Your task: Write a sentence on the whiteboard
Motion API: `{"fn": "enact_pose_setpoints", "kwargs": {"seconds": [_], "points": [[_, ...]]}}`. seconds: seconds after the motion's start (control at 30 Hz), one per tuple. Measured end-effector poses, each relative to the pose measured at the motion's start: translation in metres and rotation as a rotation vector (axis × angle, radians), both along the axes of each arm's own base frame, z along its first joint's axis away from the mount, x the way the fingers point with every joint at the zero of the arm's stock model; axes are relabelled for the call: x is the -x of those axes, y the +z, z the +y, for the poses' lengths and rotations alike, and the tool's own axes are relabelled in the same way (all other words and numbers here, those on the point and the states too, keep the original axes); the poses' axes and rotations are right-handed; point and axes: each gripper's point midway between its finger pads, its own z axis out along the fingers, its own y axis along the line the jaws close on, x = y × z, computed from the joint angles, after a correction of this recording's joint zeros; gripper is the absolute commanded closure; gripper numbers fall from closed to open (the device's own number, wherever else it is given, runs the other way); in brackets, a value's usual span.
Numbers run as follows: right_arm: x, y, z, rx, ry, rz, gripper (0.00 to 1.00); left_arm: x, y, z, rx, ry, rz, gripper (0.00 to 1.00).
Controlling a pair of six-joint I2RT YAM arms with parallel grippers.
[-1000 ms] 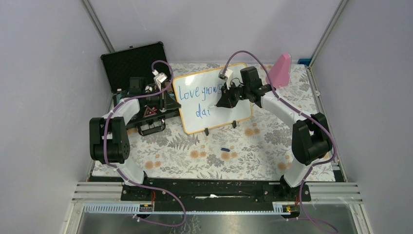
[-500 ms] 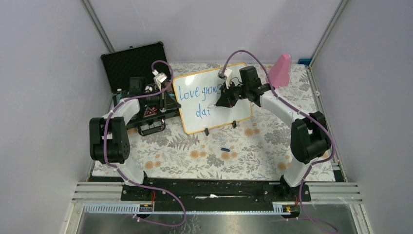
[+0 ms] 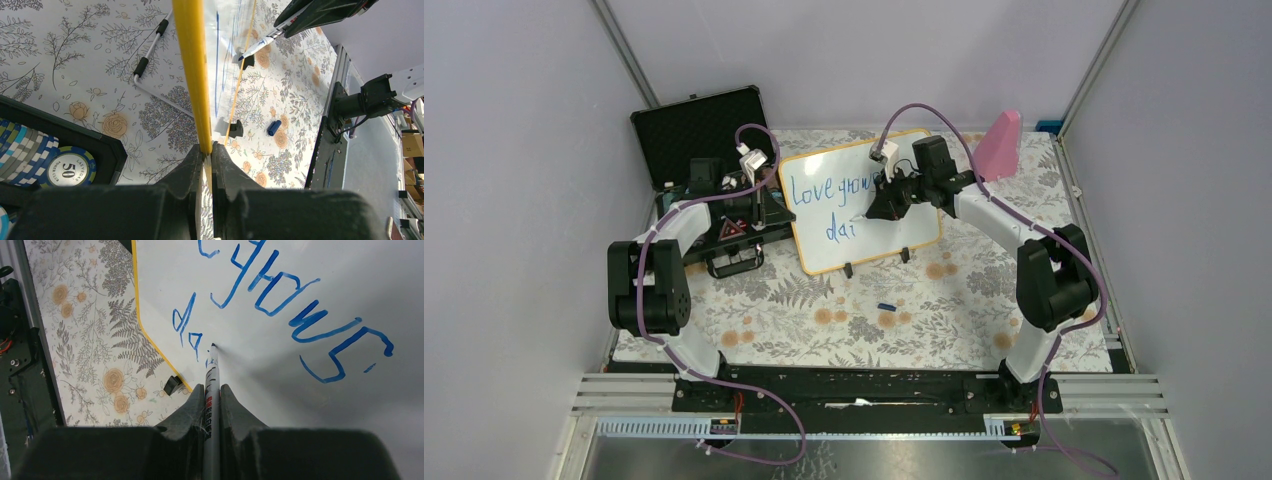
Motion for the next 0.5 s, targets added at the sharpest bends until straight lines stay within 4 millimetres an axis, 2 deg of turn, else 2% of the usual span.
{"fn": "enact_pose_setpoints", "kwargs": {"seconds": [0.5], "points": [[-0.0001,-0.0005,0.0000,0.004,-0.002,-0.002,1.00,0.0000,0.0000,0.0000,0.000,0.000,0.000,1.00]]}}
